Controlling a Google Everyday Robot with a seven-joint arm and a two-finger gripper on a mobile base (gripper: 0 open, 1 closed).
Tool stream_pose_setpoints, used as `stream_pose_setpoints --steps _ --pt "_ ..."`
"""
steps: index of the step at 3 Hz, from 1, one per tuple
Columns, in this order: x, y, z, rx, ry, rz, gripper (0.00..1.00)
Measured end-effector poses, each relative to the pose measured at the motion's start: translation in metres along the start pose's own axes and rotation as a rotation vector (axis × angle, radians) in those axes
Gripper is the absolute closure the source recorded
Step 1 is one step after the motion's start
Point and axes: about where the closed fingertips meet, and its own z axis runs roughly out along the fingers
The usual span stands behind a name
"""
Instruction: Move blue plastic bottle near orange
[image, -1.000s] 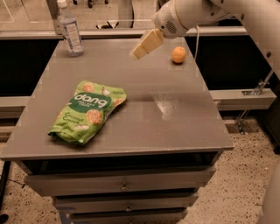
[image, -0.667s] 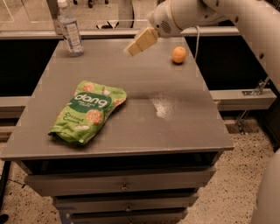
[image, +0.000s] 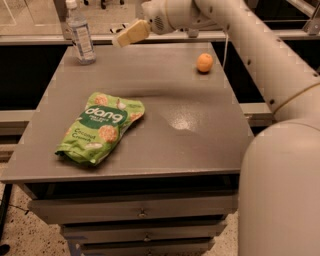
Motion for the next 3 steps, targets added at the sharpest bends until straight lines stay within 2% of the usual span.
stream_pose_setpoints --steps 1,3 --pt "-0.024 -0.007 0.055 0.000 -0.056 -0.017 0.00" --pt "-0.033 0.007 0.092 -0.002 0.016 -0.102 0.00"
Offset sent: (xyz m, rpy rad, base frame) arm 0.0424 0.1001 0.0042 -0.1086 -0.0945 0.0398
